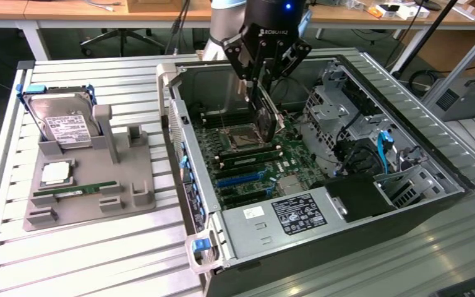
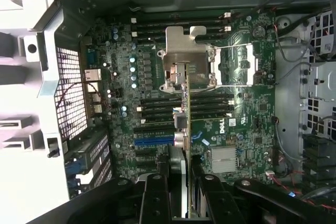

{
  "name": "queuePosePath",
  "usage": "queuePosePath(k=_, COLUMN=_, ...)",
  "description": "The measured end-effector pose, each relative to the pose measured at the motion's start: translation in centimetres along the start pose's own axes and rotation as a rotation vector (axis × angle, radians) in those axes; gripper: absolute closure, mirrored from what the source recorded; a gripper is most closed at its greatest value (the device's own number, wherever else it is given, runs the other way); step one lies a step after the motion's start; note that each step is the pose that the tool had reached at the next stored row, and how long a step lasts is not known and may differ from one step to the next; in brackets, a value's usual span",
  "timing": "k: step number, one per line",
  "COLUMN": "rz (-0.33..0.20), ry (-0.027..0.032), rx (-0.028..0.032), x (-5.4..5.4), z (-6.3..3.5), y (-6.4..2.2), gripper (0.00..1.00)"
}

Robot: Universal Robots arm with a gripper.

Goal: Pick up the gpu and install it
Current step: 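Pick up the gpu and move the gpu toward the slot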

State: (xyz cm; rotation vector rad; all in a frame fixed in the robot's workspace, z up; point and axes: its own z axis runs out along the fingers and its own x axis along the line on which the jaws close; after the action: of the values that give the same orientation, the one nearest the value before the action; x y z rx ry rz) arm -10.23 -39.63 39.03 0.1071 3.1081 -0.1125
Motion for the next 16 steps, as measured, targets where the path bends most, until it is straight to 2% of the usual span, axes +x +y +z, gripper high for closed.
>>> queuePosePath(k=16, rz=0.000, ry=-0.0006, rx=0.0082, x=-0.69, z=0.23, y=0.06, gripper=0.73)
